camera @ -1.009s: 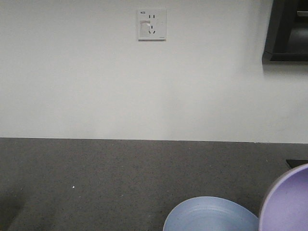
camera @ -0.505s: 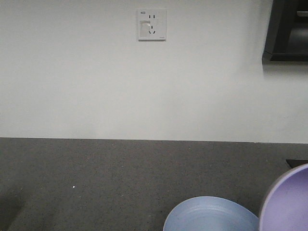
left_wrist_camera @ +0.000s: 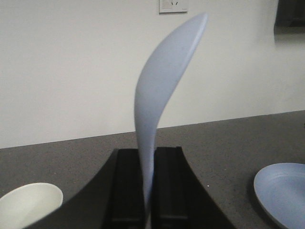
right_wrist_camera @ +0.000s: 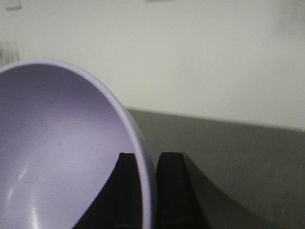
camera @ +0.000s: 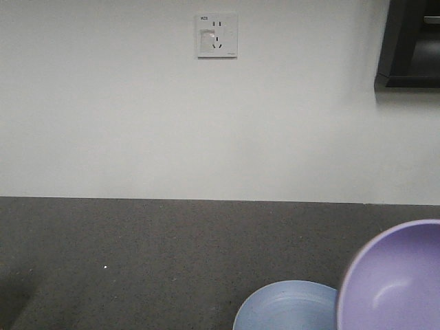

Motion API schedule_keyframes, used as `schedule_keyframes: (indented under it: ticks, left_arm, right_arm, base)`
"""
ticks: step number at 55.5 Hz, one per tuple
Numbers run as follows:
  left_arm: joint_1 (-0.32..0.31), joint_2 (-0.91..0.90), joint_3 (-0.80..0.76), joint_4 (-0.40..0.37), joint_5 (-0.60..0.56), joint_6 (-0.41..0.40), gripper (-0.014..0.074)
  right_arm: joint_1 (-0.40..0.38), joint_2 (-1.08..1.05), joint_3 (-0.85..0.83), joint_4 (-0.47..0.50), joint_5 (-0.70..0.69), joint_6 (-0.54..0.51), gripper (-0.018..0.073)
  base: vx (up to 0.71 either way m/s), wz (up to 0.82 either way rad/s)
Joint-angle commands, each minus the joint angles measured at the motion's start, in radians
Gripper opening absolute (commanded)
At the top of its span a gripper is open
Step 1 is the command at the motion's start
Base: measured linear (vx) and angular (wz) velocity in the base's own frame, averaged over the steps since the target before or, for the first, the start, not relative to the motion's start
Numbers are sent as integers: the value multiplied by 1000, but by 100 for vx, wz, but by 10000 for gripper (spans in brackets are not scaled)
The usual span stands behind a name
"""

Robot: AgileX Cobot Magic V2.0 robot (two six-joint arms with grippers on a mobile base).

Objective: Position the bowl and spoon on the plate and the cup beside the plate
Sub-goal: 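Lower the lavender bowl onto the plate and open the right gripper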

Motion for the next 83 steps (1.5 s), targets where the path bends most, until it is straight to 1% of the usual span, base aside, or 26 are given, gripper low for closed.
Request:
schedule_keyframes:
  ticks: [1, 2, 3, 9, 18, 27, 30, 37, 44, 53, 59, 66, 70, 83]
  left_arm:
    - [-5, 11, -28, -38, -65, -54, 1]
    - [-5, 11, -28, -38, -69, -62, 1]
    - [-5, 11, -28, -38, -69, -62, 1]
    - [-5, 11, -28, -37, -69, -61, 1]
    - [-5, 11, -28, -37, -68, -61, 0]
    - [-5, 11, -28, -37, -50, -60, 1]
    - [-5, 11, -28, -37, -49, -60, 1]
    - [-5, 11, -28, -37, -49, -60, 1]
    - [-5, 11, -28, -37, -48, -60, 0]
    - [-5, 11, -28, -37, -47, -60, 0]
    - [-5, 11, -28, -37, -46, -60, 0]
    - [-5, 11, -28, -37, -42, -60, 0]
    - [-5, 11, -28, -37, -41, -60, 0]
    - [-5, 11, -28, -37, -38, -60, 0]
  right_arm:
    - [14, 179, -75, -112, 56, 166, -8]
    - [13, 460, -205, -271, 194, 248, -8]
    - [13, 486, -226, -281, 204, 248, -8]
    - [14, 648, -312, -269, 243, 250, -8]
    - [14, 865, -425, -193, 294, 225, -8]
    - [14, 985, -456, -111, 269, 178, -8]
    - [14, 1011, -454, -87, 259, 145, -8]
    - [14, 1040, -454, -58, 241, 88, -8]
    - [14, 1050, -454, -34, 210, 63, -5]
    - [14, 1073, -454, 2, 180, 17, 25]
    - [14, 1094, -454, 42, 179, -48, 80]
    - [14, 1106, -454, 70, 184, -82, 164]
    - [14, 1106, -454, 83, 186, -93, 234]
    - [14, 1106, -454, 83, 184, -94, 452]
  base:
    - [0, 0]
    - [0, 0]
    - [0, 0]
    - [0, 0]
    - [0, 0]
    - [0, 0]
    - [0, 0]
    - [0, 0]
    - [0, 0]
    - [0, 0]
    - [0, 0]
    - [0, 0]
    - [0, 0]
    - [0, 0]
